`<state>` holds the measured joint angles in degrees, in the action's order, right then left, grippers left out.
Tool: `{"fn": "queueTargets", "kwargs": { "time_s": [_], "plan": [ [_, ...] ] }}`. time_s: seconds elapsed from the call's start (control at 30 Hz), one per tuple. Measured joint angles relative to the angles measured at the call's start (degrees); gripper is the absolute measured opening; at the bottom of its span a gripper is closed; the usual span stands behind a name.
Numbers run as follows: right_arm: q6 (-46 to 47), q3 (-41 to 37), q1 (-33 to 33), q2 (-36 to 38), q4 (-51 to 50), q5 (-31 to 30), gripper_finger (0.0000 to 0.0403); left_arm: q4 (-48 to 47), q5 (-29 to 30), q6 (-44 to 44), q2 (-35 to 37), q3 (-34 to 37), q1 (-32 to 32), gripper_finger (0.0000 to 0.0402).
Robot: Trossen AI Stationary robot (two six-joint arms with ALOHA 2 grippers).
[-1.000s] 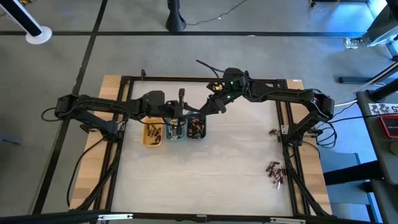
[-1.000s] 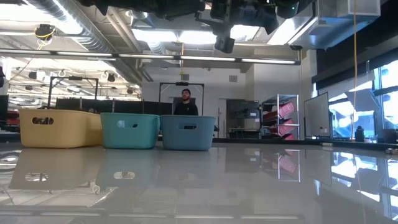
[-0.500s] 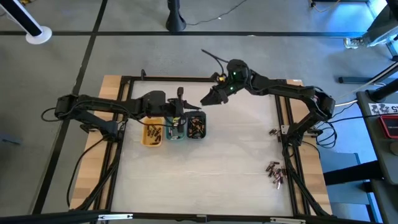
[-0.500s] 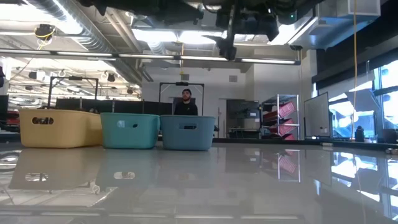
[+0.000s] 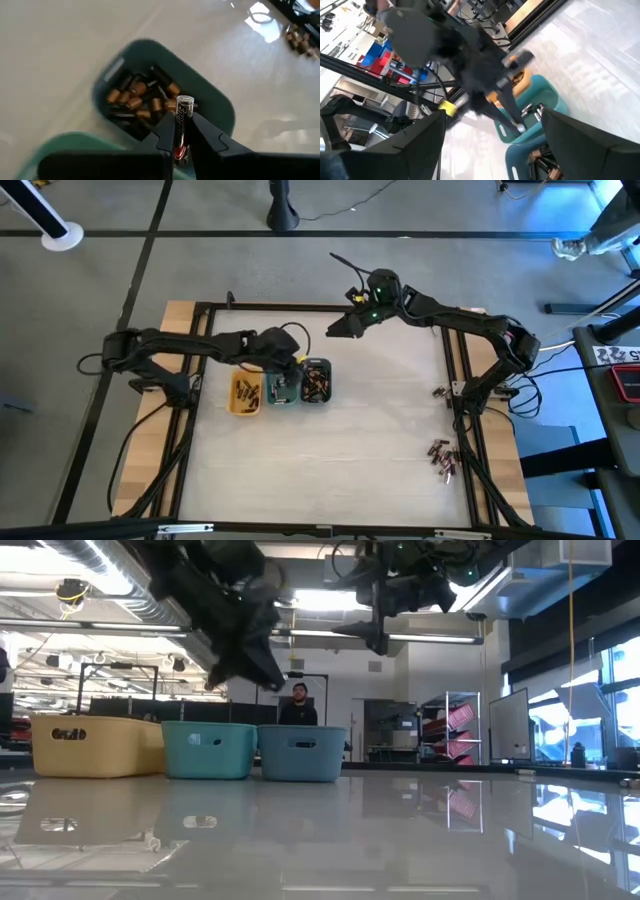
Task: Sort batteries
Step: Put the silver battery into the green bin
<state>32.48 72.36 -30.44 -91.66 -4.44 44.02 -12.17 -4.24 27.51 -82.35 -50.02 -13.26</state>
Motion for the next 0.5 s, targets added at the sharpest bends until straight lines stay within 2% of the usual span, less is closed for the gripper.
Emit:
{"fn": "queueTargets", "kwargs": {
  "time_s": [0.1, 0.23, 0.5],
  "plan": [
    [-0.21, 0.0, 0.0, 0.0, -0.12, 0.23, 0.0328, 2.79, -2.82, 4.4, -3.75, 0.0, -0.4, 0.0025],
    [-0.38, 0.0, 0.0, 0.0, -1.38, 3.11, 0.0328, 2.13, -3.26, 9.37, -6.58, -0.39, -0.81, 0.003],
    [-4.66, 0.0, 0.0, 0.0, -7.81, 3.4, 0.0328, 5.93, -2.96, 4.92, -6.66, -0.96, -0.78, 0.0115]
  ]
}}
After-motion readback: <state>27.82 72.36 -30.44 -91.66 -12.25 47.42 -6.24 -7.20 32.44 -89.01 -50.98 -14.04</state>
